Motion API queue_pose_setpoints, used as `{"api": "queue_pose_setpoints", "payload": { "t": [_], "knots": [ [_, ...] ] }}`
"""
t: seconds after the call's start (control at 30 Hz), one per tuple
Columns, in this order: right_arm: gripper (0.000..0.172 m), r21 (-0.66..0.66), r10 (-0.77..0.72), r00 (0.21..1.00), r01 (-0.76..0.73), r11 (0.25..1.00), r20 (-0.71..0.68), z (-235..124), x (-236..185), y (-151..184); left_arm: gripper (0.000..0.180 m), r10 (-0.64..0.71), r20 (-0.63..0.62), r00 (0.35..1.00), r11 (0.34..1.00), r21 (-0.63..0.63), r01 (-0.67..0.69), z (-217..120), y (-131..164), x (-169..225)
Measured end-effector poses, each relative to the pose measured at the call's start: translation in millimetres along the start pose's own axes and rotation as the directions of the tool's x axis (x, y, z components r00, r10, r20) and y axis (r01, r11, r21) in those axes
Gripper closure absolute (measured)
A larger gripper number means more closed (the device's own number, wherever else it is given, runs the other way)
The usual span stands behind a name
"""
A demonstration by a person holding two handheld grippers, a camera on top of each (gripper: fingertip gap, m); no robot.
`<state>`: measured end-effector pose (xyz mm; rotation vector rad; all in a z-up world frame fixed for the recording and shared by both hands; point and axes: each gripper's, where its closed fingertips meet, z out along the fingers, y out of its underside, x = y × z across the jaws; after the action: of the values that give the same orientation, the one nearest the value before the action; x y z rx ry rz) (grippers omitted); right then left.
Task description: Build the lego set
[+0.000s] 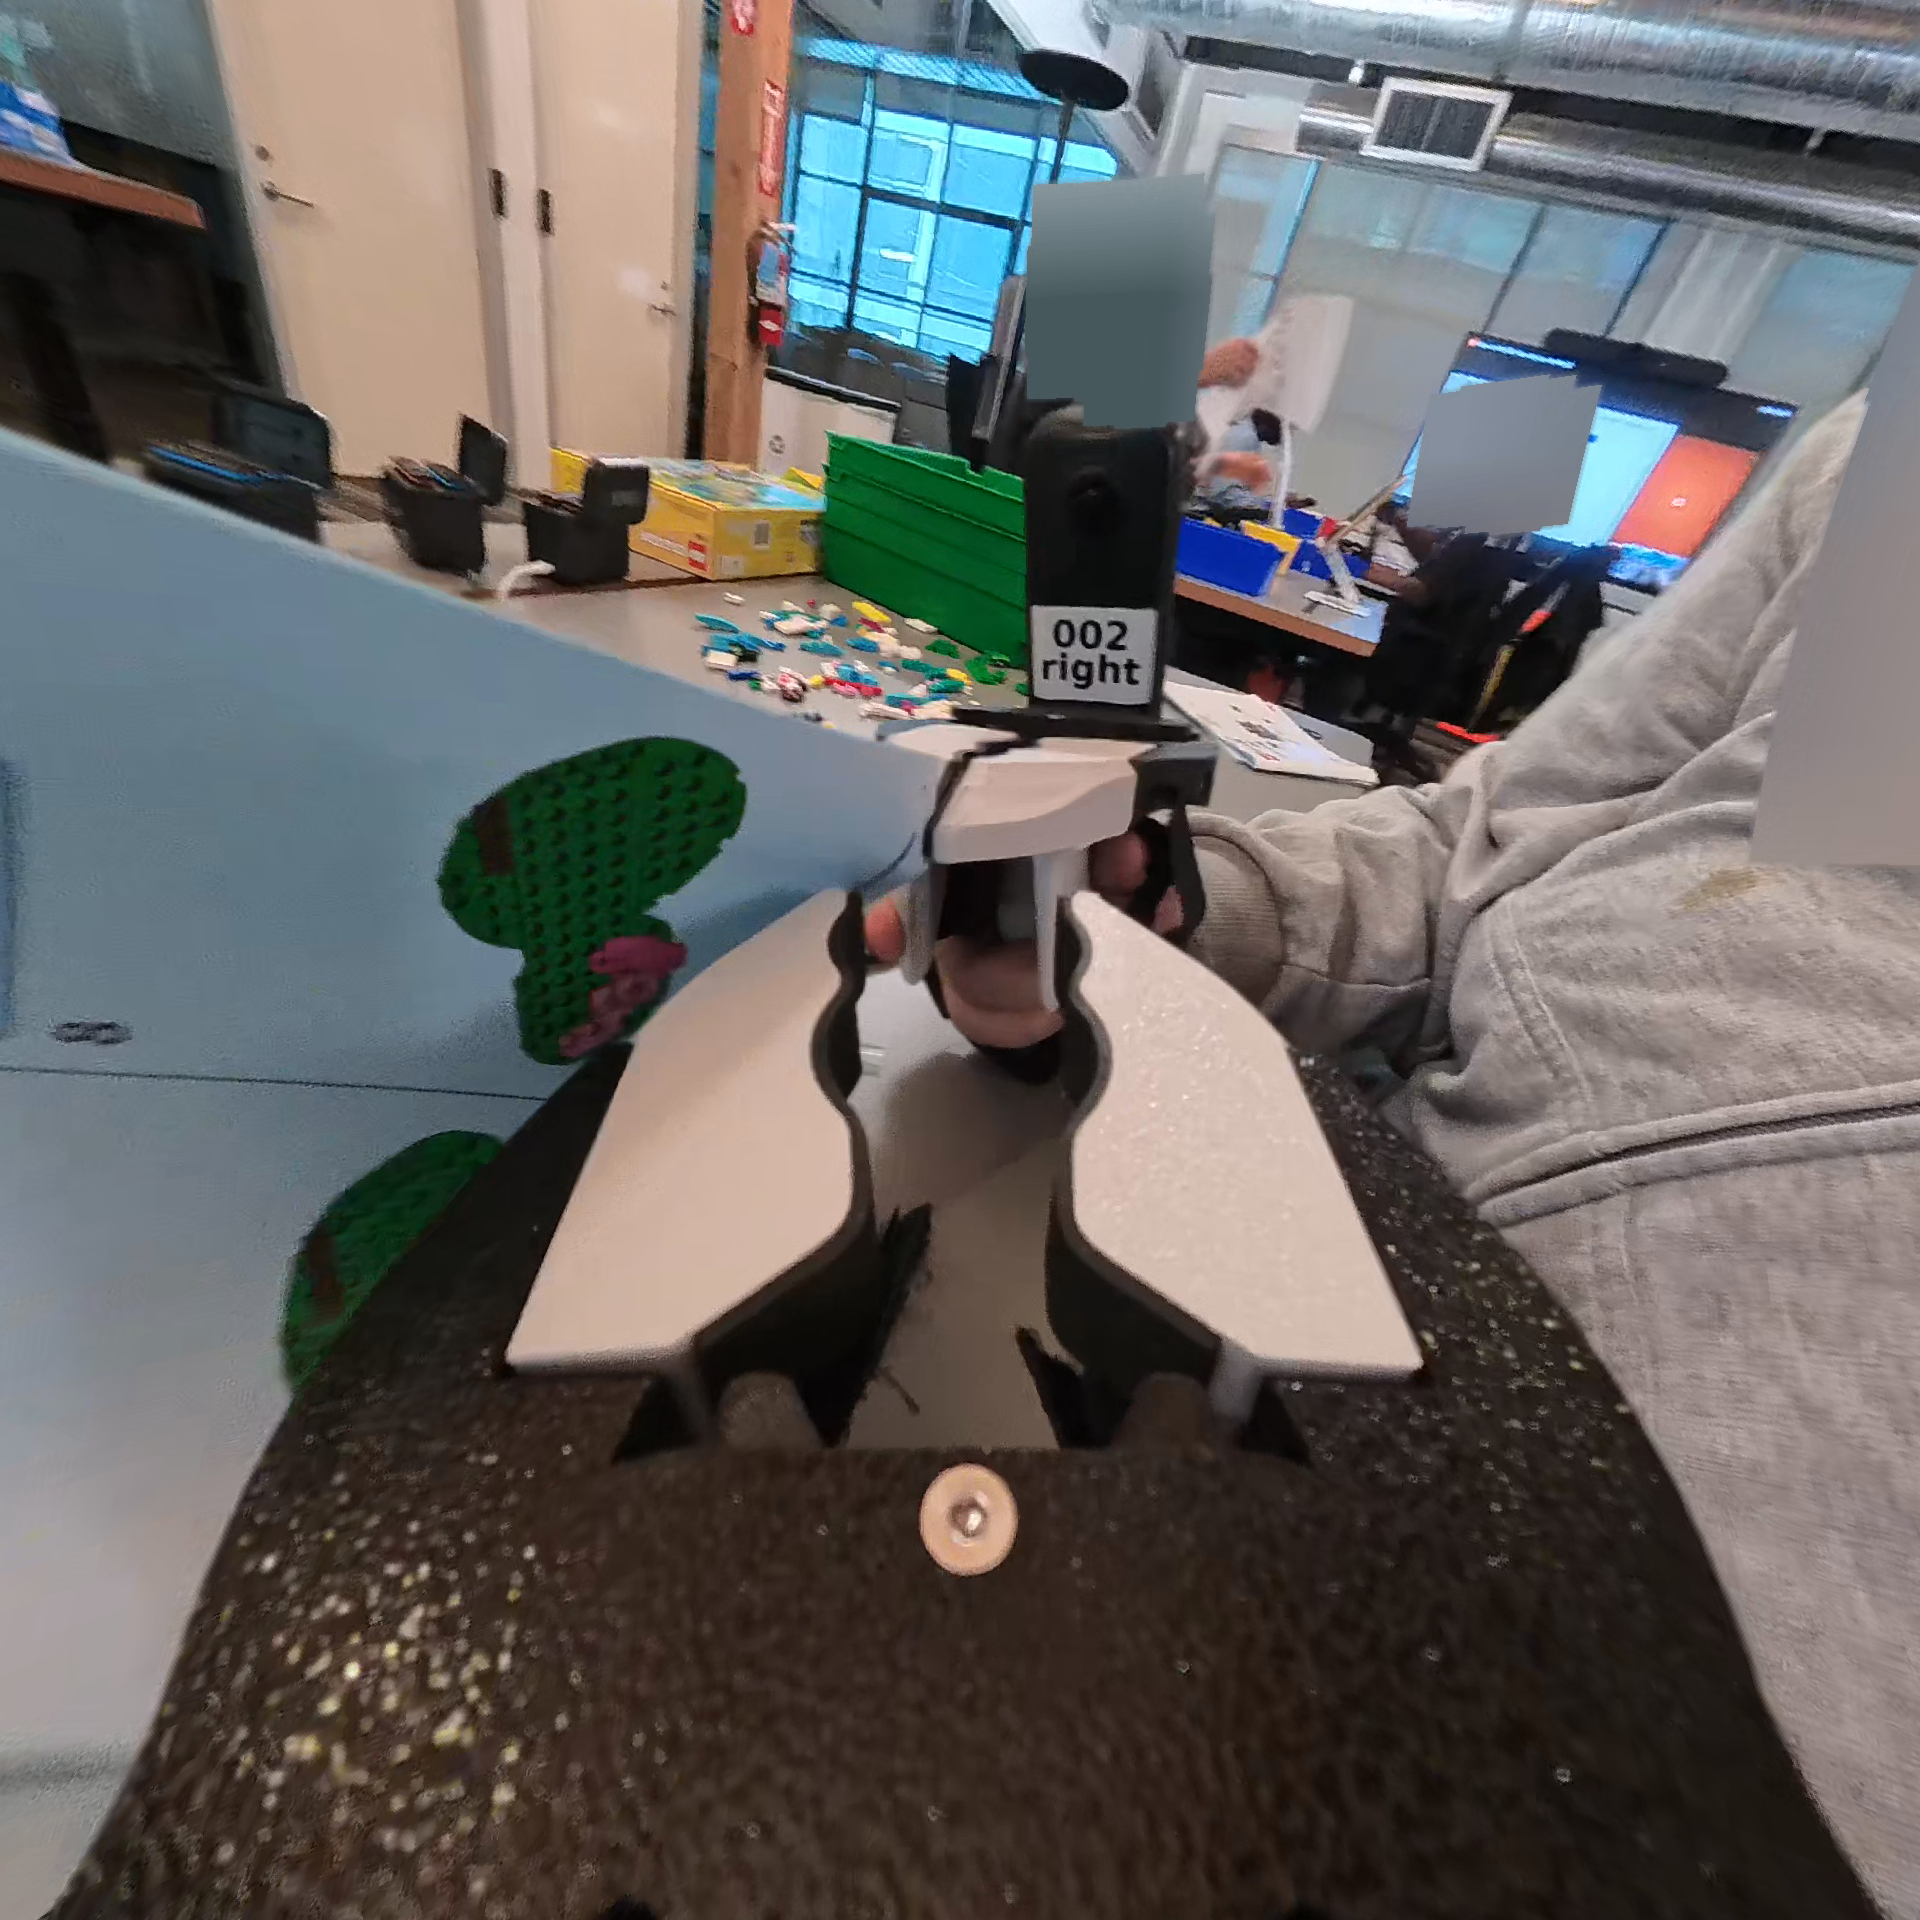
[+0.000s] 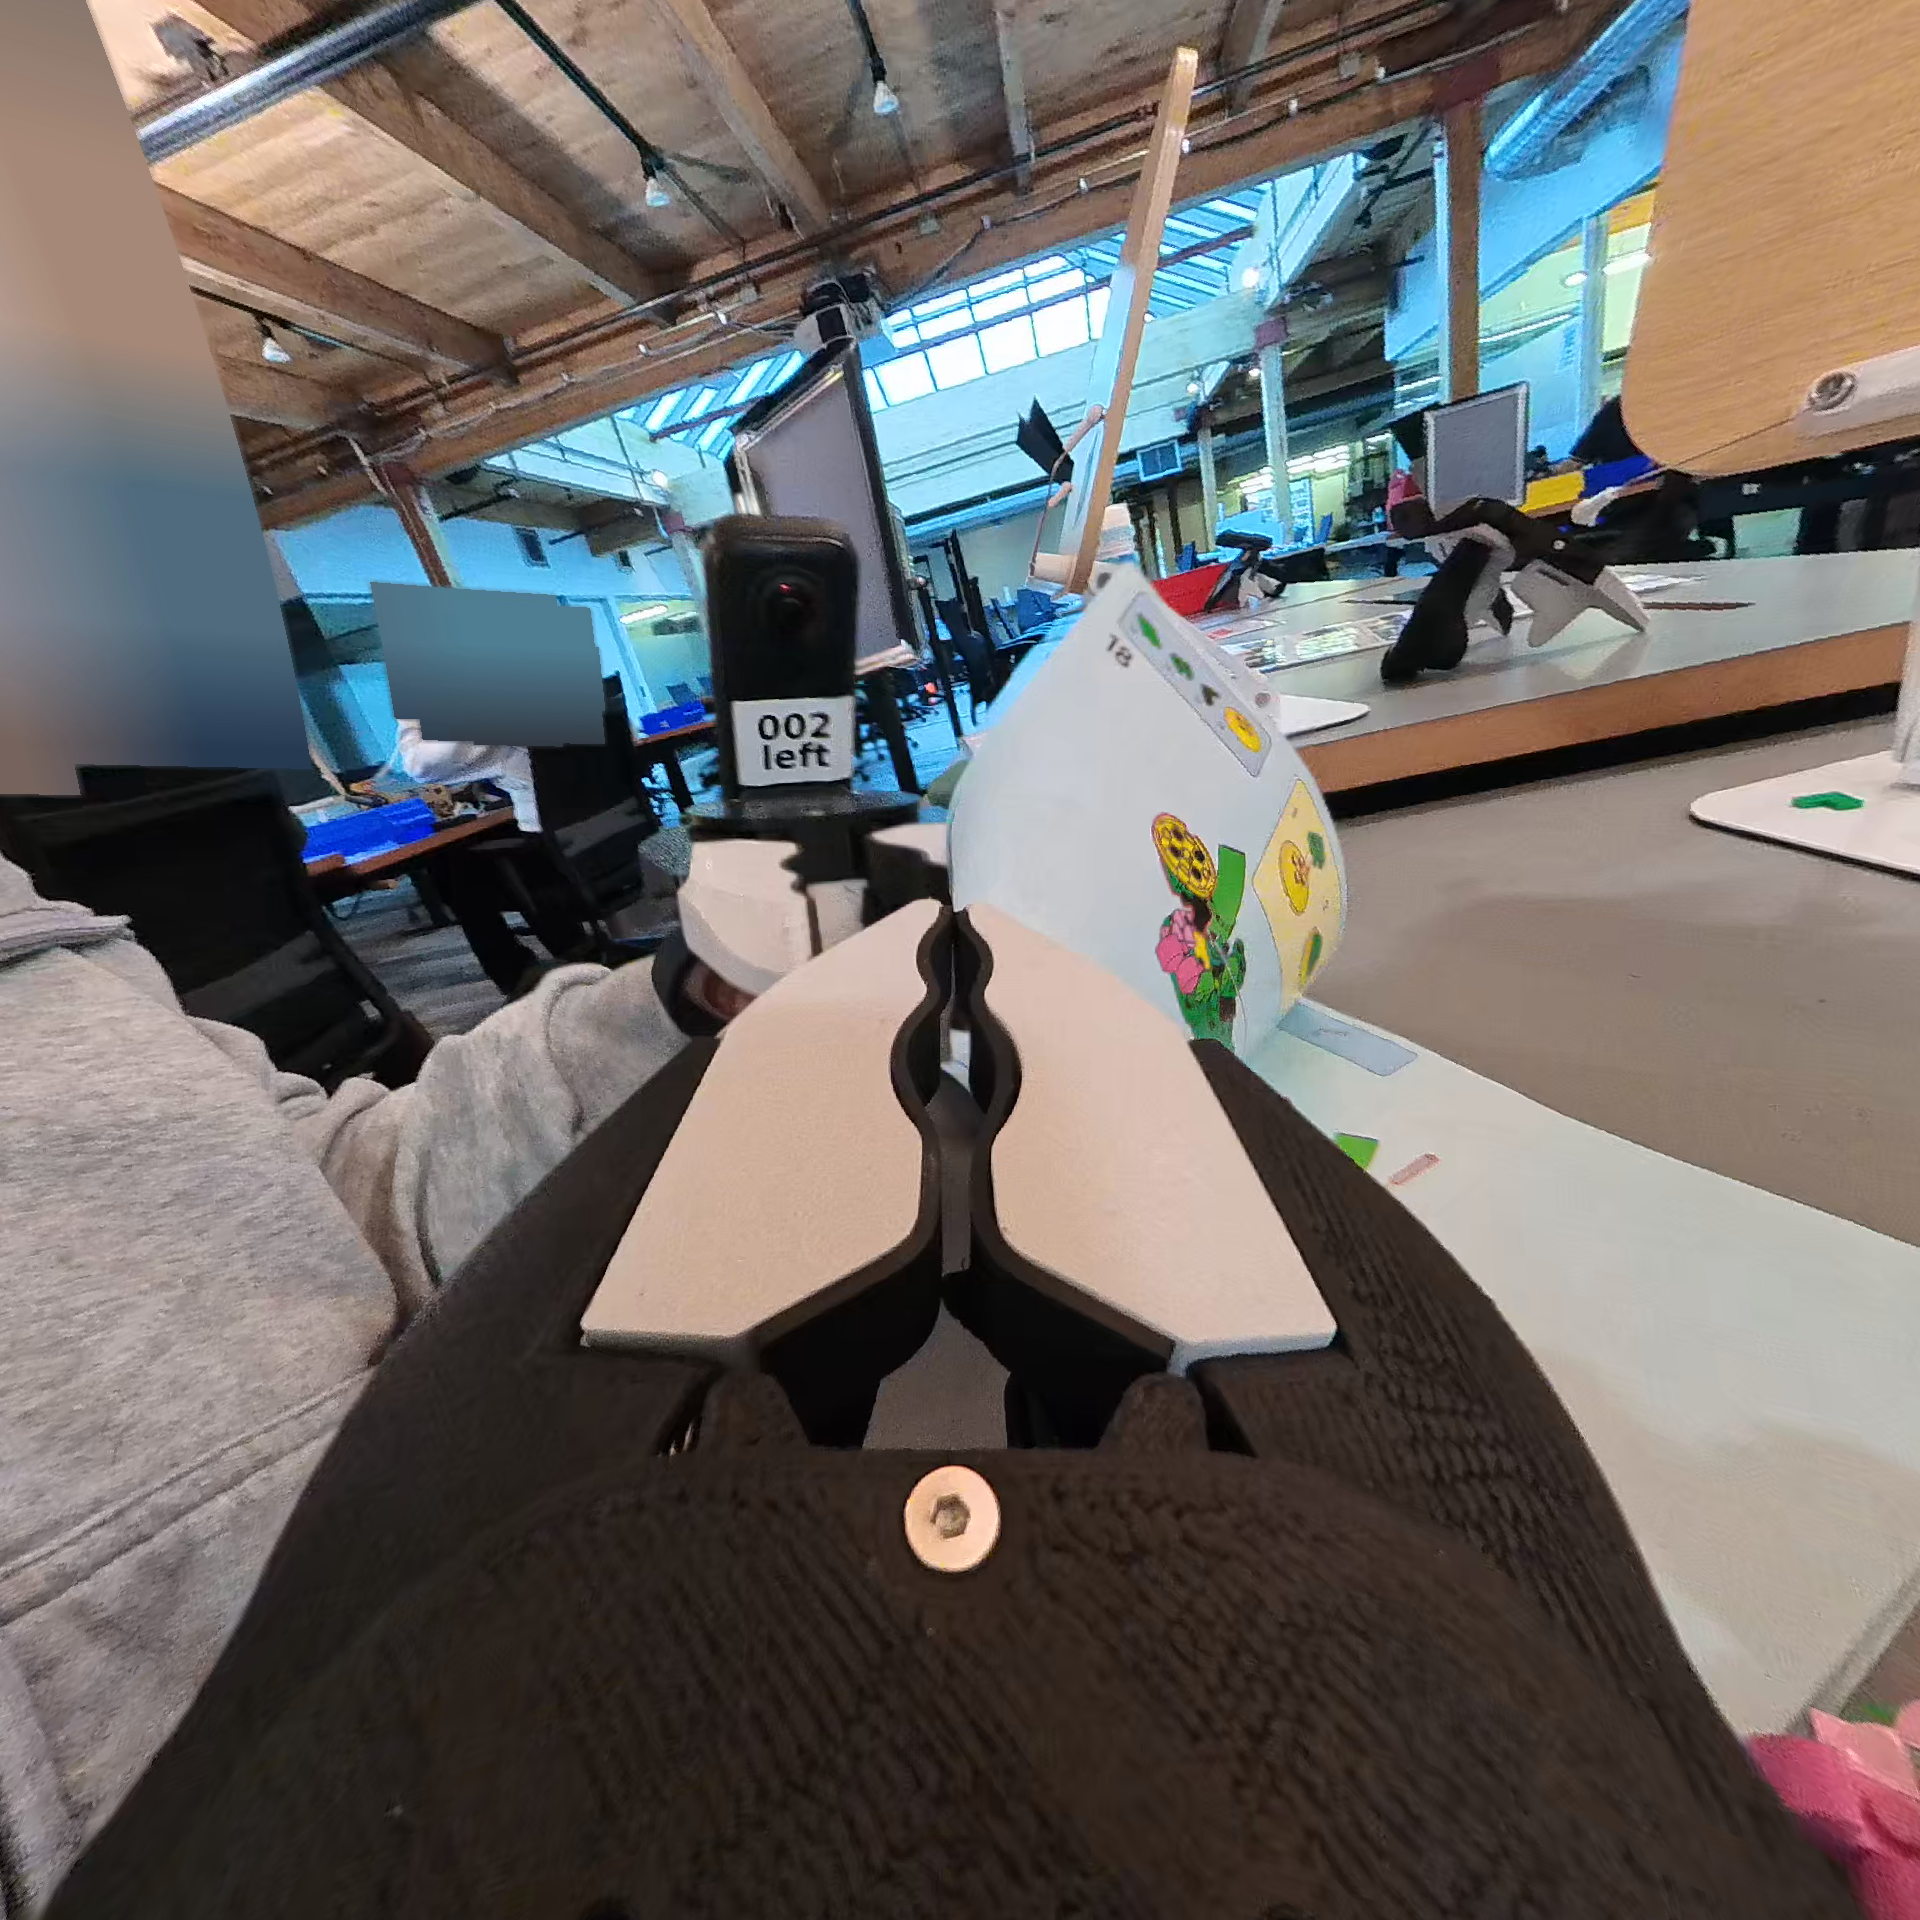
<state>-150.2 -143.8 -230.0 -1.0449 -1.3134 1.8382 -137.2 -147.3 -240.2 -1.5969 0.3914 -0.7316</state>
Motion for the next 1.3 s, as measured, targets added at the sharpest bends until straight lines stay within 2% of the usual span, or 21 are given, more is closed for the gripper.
{"api": "queue_pose_setpoints", "payload": {
  "t": [0.1,0.2,0.3,0.37,0.6,0.73,0.87,0.97,1.1,1.3],
  "knots": [
    [0.172,-0.039,-0.069,0.997,0.067,0.997,-0.046,0.3,4.7,4.4,0.151,-0.003,0.069,0.998,0.999,0.049,0.0,-11.5,-8.7,-10.6],
    [0.172,-0.121,-0.206,0.975,0.195,0.973,-0.083,1.8,6.7,13.3,0.151,-0.15,0.069,0.986,0.982,0.13,0.14,-21.8,-17.5,-21.2],
    [0.172,-0.232,-0.396,0.913,0.366,0.901,-0.1,2.8,8.6,25.0,0.149,-0.334,0.0,0.943,0.929,0.171,0.329,-27.4,-17.2,-28.7],
    [0.172,-0.282,-0.501,0.859,0.458,0.843,-0.103,3.2,9.2,30.0,0.147,-0.408,-0.007,0.913,0.902,0.153,0.404,-28.0,-10.1,-33.7],
    [0.172,-0.364,-0.725,0.681,0.652,0.665,-0.105,4.4,8.6,34.4,0.164,-0.519,-0.005,0.855,0.846,0.137,0.514,-24.8,0.6,-41.7],
    [0.172,-0.383,-0.775,0.626,0.697,0.606,-0.088,5.8,6.1,36.8,0.168,-0.55,-0.051,0.834,0.823,0.133,0.552,-21.7,0.5,-38.3],
    [0.172,-0.382,-0.775,0.625,0.697,0.607,-0.092,6.0,5.9,35.8,0.18,-0.54,-0.063,0.839,0.83,0.122,0.544,-19.7,0.8,-35.5],
    [0.172,-0.388,-0.78,0.616,0.696,0.604,-0.109,5.2,8.4,33.7,0.18,-0.536,-0.084,0.84,0.83,0.132,0.542,-20.5,-2.7,-32.9],
    [0.172,-0.396,-0.784,0.608,0.693,0.602,-0.128,4.5,11.2,31.8,0.158,-0.555,-0.148,0.818,0.799,0.178,0.574,-25.9,-13.0,-30.4],
    [0.172,-0.397,-0.791,0.599,0.7,0.594,-0.128,5.1,10.5,31.4,0.156,-0.573,-0.116,0.811,0.797,0.15,0.585,-20.5,-5.6,-33.4]
  ]
}}
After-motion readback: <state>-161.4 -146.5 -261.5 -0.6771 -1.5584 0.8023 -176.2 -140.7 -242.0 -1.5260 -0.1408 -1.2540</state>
